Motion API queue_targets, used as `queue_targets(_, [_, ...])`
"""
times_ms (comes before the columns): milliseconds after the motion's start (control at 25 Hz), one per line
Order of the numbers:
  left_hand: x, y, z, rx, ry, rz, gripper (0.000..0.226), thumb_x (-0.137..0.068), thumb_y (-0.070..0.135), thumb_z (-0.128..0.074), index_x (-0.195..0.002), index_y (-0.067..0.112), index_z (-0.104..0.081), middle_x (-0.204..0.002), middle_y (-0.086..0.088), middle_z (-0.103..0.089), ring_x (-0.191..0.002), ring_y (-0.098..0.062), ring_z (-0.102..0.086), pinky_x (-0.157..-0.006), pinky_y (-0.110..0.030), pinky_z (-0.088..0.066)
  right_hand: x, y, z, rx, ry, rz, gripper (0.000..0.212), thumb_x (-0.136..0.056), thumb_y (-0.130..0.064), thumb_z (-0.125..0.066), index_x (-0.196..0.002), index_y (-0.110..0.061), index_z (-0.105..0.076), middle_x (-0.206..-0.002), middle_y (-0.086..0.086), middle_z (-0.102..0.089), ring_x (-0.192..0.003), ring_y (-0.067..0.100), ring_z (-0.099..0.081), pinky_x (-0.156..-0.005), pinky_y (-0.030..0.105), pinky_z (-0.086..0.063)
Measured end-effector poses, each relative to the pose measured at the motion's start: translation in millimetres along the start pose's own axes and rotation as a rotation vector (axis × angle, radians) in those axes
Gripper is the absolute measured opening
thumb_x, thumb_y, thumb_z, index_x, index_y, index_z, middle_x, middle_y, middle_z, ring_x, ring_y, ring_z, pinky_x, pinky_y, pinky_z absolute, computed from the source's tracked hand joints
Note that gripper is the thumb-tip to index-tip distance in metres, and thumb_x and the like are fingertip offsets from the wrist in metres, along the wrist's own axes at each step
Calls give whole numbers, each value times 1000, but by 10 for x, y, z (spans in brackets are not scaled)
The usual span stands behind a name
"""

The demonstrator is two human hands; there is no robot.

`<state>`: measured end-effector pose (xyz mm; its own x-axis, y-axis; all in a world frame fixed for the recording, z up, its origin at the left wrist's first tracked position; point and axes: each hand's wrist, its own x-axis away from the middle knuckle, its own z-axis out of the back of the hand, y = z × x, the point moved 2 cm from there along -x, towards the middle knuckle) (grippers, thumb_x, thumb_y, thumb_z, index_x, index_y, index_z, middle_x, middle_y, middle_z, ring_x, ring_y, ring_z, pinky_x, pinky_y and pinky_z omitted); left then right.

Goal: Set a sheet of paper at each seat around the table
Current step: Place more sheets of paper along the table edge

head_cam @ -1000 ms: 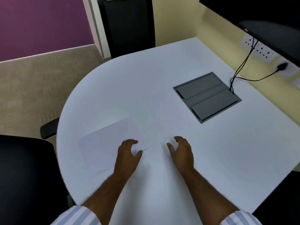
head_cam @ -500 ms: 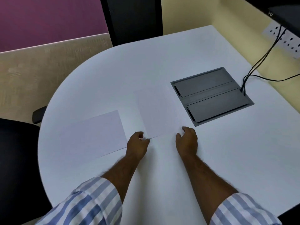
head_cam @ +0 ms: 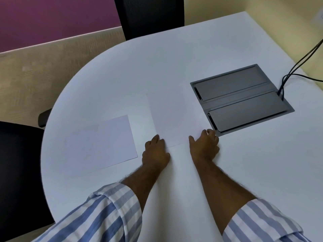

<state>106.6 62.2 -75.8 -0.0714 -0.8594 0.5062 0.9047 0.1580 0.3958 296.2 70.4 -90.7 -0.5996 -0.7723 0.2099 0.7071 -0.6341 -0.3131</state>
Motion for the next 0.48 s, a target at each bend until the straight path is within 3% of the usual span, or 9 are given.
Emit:
queue_targets(280, [-7,29,34,-139,-14,-90,51,-90,17,-55,-140,15,-48,-172,-1,-17,-153,-31,-24,-107,-52,-43,32,-47,-16,-42,-12,9,52,-97,-34,-71,-146,-19,-58,-161,0,-46,-145,28,-40,-106,52,-41])
queue_targets(480, [29,71,102,-134,-33,-110,56,-91,17,-57,-145,12,-45,-173,0,-16,-157,-27,-19,-112,-51,-42,102,-94,-19,-66,84,95,66,-94,-20,-75,-153,-15,-48,-144,5,-64,-140,28,-51,-109,53,-45])
